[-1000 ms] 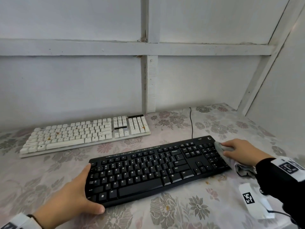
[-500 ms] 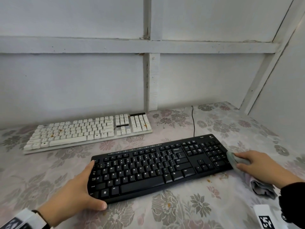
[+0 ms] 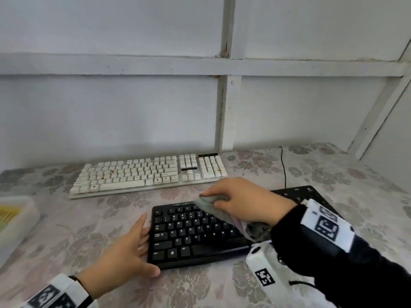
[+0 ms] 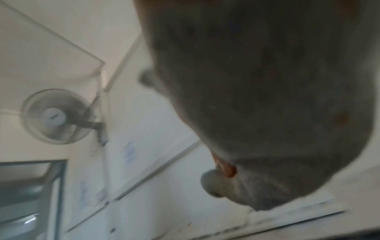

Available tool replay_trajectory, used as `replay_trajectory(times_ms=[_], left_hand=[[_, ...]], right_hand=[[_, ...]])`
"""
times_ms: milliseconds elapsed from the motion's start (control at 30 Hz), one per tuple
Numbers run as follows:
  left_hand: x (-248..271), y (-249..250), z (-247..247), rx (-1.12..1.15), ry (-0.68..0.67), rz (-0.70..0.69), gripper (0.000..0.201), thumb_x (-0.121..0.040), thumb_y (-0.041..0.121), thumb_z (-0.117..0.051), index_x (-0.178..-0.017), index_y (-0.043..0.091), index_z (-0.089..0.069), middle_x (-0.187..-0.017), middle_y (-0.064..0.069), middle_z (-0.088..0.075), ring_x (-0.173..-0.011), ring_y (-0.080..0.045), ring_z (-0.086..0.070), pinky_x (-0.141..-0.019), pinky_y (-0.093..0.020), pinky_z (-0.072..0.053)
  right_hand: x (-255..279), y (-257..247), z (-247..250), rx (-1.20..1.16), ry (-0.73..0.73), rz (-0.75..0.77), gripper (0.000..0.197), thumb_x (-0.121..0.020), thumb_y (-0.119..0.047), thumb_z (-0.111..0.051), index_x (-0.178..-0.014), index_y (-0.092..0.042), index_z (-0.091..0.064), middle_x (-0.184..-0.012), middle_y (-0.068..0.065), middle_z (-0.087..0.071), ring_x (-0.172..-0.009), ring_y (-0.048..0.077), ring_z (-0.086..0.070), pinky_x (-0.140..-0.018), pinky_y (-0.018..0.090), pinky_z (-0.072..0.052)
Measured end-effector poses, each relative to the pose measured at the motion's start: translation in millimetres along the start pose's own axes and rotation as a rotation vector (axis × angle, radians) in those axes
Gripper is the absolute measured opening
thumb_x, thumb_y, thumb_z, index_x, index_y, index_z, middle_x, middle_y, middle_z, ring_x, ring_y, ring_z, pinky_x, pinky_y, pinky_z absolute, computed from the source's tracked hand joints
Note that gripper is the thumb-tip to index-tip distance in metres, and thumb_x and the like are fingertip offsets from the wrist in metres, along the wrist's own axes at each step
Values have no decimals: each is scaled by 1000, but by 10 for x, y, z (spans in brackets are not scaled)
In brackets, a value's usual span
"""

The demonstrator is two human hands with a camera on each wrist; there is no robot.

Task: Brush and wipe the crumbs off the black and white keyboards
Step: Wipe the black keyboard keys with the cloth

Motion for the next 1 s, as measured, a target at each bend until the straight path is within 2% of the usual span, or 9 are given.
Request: replay_trajectory(times_ms=[100,167,267,367,467,567,667,867,1000], left_hand=[[47,-55,115,-52,31,37,178,-2,59,-82,-145,24,18,-154,-1,-20,-138,-13,-29,-105,-22,-33],[59,-41,166,-163,56,51,182,1,72,-74,-143,22,25,-156,-4,-13,-141,-15,-22,-108,-23,-29],[99,8,189,-378,58,61,177,-4,82,-62,-141,17,29,-156,0,-10,-140,-16,-24,-104,-21,-32],[84,42,152,-466,79,82,151,-49,55,-81,-140,11,31,-156,1,-10,-139,-16,-26,-102,-19,-32],[89,108,142,-523,119,41,129,-75,33,-75,-137,5,34,-156,3,-6,-141,-14,-20,-105,-17,-25],[73,124,144,-516,109,36,129,-76,31,-75,-135,4,36,-156,1,-11,-139,-16,-25,-102,-18,-29],[67,99,153,-513,111,54,128,-76,32,-75,-137,6,34,-155,-1,-16,-137,-18,-30,-101,-21,-33],[32,19,183,-565,49,61,133,-69,32,-80,-141,12,30,-156,-1,-10,-140,-19,-23,-108,-26,-30],[36,-6,168,-591,-17,50,136,-66,32,-82,-141,14,31,-157,4,-4,-142,-13,-16,-107,-19,-24]], right_hand=[[-529,-552,-310,68,-32,163,31,-95,-18,-49,-123,-21,-63,-120,3,-63,-108,19,-56,-96,31,-43],[-799,-744,-493,180,-47,216,26,-95,-23,-50,-113,-19,-68,-110,6,-66,-101,25,-59,-89,36,-48],[-1052,-848,-750,349,-135,235,25,-93,-26,-52,-112,-20,-69,-111,6,-66,-102,26,-58,-79,33,-48],[-1094,-831,-927,487,-214,289,25,-92,-32,-54,-98,-15,-71,-101,4,-66,-94,26,-59,-66,29,-39],[-1066,-842,-1013,507,-291,318,29,-94,-33,-53,-98,-10,-70,-101,6,-65,-92,26,-58,-73,33,-44],[-996,-915,-1084,513,-366,339,29,-93,-32,-55,-99,-7,-69,-100,8,-66,-90,27,-62,-81,31,-48],[-867,-960,-1134,475,-379,341,25,-91,-28,-59,-97,-6,-69,-101,9,-66,-90,30,-62,-84,39,-52],[-558,-977,-1099,387,-386,392,24,-93,-24,-57,-105,-8,-70,-105,11,-64,-91,32,-58,-77,39,-48],[-366,-937,-1088,318,-344,452,25,-93,-13,-54,-113,-13,-68,-116,8,-57,-82,24,-43,-82,43,-46]])
Point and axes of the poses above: each hand's wrist, its own x-axis away from the middle knuckle, its own z-axis out of the back of the hand, y = z × x, the point moved 5 cm from there along -x, towards the middle knuckle
